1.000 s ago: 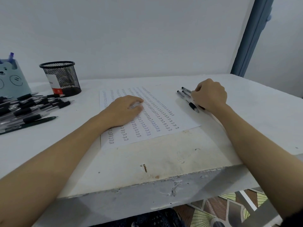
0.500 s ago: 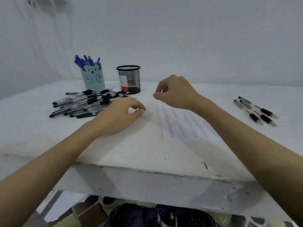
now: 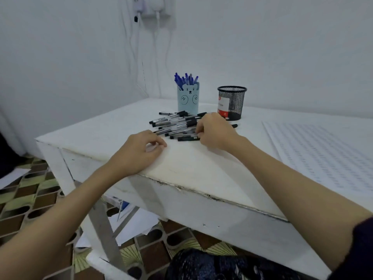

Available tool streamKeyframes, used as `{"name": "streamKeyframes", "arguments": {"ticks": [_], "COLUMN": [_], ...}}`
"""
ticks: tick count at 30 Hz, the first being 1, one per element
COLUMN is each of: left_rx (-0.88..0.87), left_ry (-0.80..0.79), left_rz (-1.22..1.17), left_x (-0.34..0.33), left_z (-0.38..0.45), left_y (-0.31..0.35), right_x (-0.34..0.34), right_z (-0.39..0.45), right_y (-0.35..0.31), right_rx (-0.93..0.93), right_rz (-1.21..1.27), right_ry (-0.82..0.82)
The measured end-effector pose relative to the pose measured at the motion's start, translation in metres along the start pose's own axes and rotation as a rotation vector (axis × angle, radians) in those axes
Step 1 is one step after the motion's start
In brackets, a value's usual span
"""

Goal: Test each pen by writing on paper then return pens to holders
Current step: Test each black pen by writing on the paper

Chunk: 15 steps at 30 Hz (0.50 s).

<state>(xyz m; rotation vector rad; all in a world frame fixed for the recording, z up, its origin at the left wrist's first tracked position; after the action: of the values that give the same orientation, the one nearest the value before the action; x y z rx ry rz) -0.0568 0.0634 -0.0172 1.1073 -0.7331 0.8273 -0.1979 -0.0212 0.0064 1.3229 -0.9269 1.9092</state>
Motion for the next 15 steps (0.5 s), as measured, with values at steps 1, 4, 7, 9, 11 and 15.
{"name": "streamKeyframes", "arguments": {"ticks": [1,4,7,9,11,15], "left_rx": [-0.003,-0.020,-0.051,-0.098,-0.158,-0.267], "left_ry": [0.005,0.023,0.031,0.034,0.032,-0.014], "left_rz": [-0.005,-0.011,-0.010,-0.028,-0.047,-0.071], "left_x": [0.000,-0.001,-0.004,-0.007,-0.013,-0.039], "left_z": [0.000,0.002,0.007,0.012,0.018,0.037], "left_y": [-0.001,0.004,0.018,0.034,0.056,0.106], "right_x": [0.001,0.009,0.023,0.035,0.046,0.059], "right_z": [0.000,-0.004,-0.009,-0.013,-0.019,-0.047], "right_y": [-0.002,-0.008,-0.003,0.011,0.035,0.098], "right_rx": [0.009,0.055,0.071,0.040,-0.030,-0.259], "right_rz": [-0.002,-0.068,-0.087,0.016,0.190,0.739], "right_ry": [0.004,0.029,0.083,0.103,0.106,0.061]}}
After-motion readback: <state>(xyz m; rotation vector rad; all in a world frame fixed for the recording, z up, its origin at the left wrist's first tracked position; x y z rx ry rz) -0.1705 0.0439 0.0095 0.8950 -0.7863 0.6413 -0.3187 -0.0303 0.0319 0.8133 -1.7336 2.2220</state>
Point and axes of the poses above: each hand's wrist, its own z-axis towards the middle knuckle, its own x-axis out of the back of the hand, y = z × x, the point moved 10 cm from there along z, towards the middle knuckle, and after that the axes turned 8 degrees about -y, right-handed, at the moved point
